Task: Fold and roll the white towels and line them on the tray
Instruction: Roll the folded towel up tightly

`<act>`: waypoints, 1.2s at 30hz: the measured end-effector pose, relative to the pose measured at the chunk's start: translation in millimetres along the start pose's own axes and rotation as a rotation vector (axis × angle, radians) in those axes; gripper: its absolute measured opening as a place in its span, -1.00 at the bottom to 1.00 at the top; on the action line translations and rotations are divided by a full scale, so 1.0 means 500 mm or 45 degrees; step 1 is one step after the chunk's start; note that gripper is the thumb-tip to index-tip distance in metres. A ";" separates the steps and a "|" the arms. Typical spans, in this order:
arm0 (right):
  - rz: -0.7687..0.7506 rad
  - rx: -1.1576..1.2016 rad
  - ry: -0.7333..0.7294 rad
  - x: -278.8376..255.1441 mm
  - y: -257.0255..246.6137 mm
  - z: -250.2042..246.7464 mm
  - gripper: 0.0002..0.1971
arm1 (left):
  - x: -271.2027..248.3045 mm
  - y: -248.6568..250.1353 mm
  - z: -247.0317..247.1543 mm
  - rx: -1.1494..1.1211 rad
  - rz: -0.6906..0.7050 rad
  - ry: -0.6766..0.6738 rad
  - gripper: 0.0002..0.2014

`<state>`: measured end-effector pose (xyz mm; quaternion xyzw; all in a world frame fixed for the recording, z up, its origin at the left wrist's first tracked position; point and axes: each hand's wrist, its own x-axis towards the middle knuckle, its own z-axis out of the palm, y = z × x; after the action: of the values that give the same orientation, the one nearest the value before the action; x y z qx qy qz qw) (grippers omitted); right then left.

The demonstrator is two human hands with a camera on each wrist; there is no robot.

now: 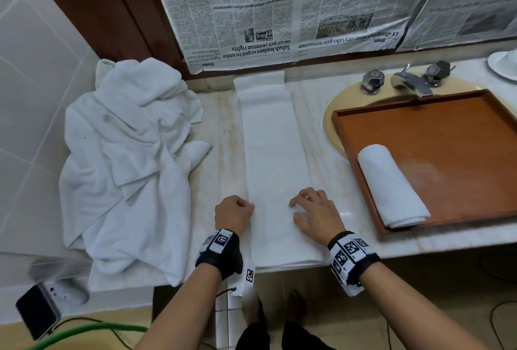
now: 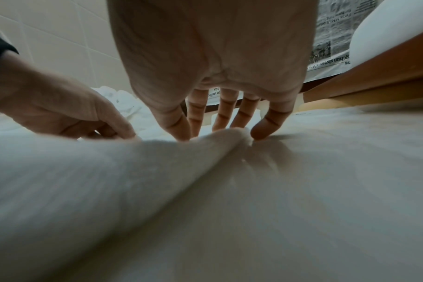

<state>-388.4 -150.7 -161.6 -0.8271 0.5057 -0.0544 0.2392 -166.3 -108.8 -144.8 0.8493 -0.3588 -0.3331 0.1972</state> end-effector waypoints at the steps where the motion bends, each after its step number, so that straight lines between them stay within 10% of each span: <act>1: 0.013 0.014 0.011 0.006 0.003 -0.004 -0.71 | 0.001 0.000 0.000 -0.046 -0.012 0.002 -0.96; 6: -0.020 -0.032 0.167 0.041 -0.003 -0.012 -0.44 | 0.005 0.004 0.019 0.208 0.434 0.116 -0.64; 13: -0.164 -0.367 -0.240 0.111 -0.012 0.020 -0.26 | 0.032 0.018 0.078 0.835 0.671 -0.149 -0.46; 24: 0.138 -0.337 -0.256 0.193 0.081 -0.050 -0.43 | 0.102 0.074 0.074 0.779 0.426 -0.189 -0.43; 28: 0.079 -0.172 -0.008 0.166 0.058 -0.088 -0.53 | 0.094 0.083 0.056 0.617 0.389 -0.137 -0.46; 31: -0.110 0.032 -0.002 0.047 0.030 -0.088 -0.67 | 0.038 0.039 0.029 0.400 0.660 -0.046 -0.51; 36: -0.291 -0.165 -0.260 -0.116 0.026 -0.038 -0.63 | -0.067 -0.052 0.015 0.307 1.094 -0.430 -0.69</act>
<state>-433.0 -112.0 -142.0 -0.8941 0.3840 0.0359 0.2276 -176.6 -67.6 -150.7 0.5748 -0.7407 -0.3109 0.1562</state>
